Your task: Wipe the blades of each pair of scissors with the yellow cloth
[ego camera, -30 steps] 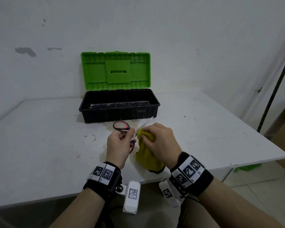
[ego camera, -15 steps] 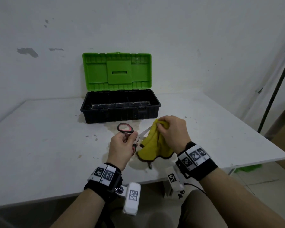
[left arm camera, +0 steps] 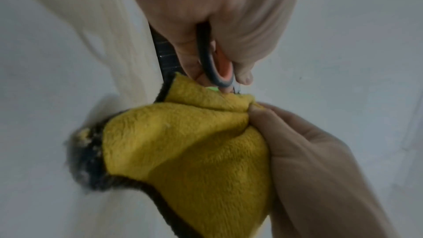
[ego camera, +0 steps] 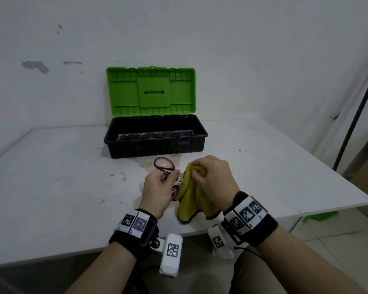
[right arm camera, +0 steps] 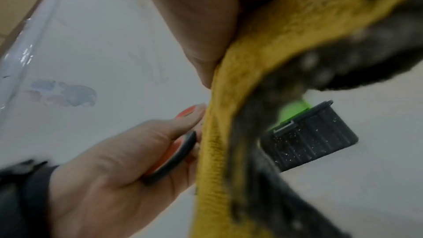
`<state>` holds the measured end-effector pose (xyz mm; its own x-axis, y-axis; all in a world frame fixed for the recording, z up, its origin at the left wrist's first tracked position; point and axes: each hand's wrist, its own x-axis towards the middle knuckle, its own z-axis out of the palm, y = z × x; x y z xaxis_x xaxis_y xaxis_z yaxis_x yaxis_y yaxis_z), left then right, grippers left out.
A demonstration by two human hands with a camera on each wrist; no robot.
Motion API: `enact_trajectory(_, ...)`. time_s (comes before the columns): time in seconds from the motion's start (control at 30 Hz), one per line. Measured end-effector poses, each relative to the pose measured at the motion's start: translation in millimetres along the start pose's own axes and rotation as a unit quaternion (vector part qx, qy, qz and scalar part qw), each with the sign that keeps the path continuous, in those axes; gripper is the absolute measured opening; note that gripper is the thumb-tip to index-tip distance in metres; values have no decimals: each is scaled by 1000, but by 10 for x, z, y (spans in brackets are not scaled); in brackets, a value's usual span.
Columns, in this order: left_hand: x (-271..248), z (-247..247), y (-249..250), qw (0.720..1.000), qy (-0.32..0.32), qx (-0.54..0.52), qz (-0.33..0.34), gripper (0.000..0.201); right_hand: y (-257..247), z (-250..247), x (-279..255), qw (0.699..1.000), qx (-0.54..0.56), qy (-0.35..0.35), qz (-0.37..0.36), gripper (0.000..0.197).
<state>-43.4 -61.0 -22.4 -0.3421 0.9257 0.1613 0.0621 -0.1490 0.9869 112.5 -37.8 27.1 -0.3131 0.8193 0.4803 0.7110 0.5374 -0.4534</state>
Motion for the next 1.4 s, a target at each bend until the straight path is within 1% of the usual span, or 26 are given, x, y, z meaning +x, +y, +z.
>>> enact_trajectory(0.1, 12, -42, -20, 1000, 3, 23, 20, 21, 164, -117, 161, 998, -16, 26, 58, 14)
enact_trajectory(0.17, 16, -44, -24, 1000, 8, 18, 16, 19, 237, -212, 208, 995, -5, 47, 88, 13)
enact_trajectory(0.23, 24, -26, -16, 1000, 19, -2, 2, 18, 194, -271, 157, 996, 4, 53, 73, 13)
enact_trajectory(0.3, 21, 6, 12, 1000, 28, -10, -4, 16, 42, -261, 43, 999, 14, 32, 29, 12)
enact_trajectory(0.37, 27, 51, 17, 1000, 23, -8, -5, 16, -100, -171, -64, 1000, 22, 1, -4, 12)
enact_trajectory(0.47, 10, 99, 17, 1000, 14, -10, -9, 20, -136, -5, -113, 999, 23, -19, -25, 14)
enact_trajectory(0.57, -11, 75, 16, 1000, 6, 11, 6, 22, -73, 32, -68, 1000, 22, -15, -8, 14)
enact_trajectory(0.7, -17, 13, 26, 999, -1, 26, 31, 22, 34, -55, 72, 999, 6, 9, 30, 13)
enact_trajectory(0.8, -13, -8, 7, 999, 0, 37, 36, 22, 202, -162, 207, 995, 21, 35, 93, 13)
enact_trajectory(0.87, -1, -16, -24, 999, 7, 34, 29, 24, 274, -249, 230, 991, 29, 49, 117, 12)
enact_trajectory(0.9, 6, -12, -26, 999, 14, 30, 23, 25, 267, -283, 210, 992, 32, 56, 112, 11)
enact_trajectory(0.97, 22, 8, -33, 1000, 20, 13, 7, 22, 162, -300, 110, 995, 37, 56, 72, 11)
enact_trajectory(1.0, 24, 26, -29, 1000, 19, 8, 1, 21, 81, -279, 48, 997, 39, 45, 47, 10)
enact_trajectory(1.07, 22, 68, -31, 1000, 12, 11, 3, 20, -56, -179, -64, 999, 32, 1, 7, 11)
enact_trajectory(1.13, -1, 100, -13, 1000, -2, 19, 12, 21, -114, -64, -117, 999, 23, -30, -13, 13)
enact_trajectory(1.2, -16, 97, -7, 1000, -8, 18, 22, 21, -82, -24, -93, 999, 21, -25, -10, 13)
enact_trajectory(1.3, -33, 38, 8, 999, -2, 26, 32, 23, 53, -81, 39, 1000, 6, 7, 29, 13)
enact_trajectory(1.4, -27, 6, -28, 1000, 3, 16, 12, 28, 154, -171, 133, 997, 11, 27, 75, 13)
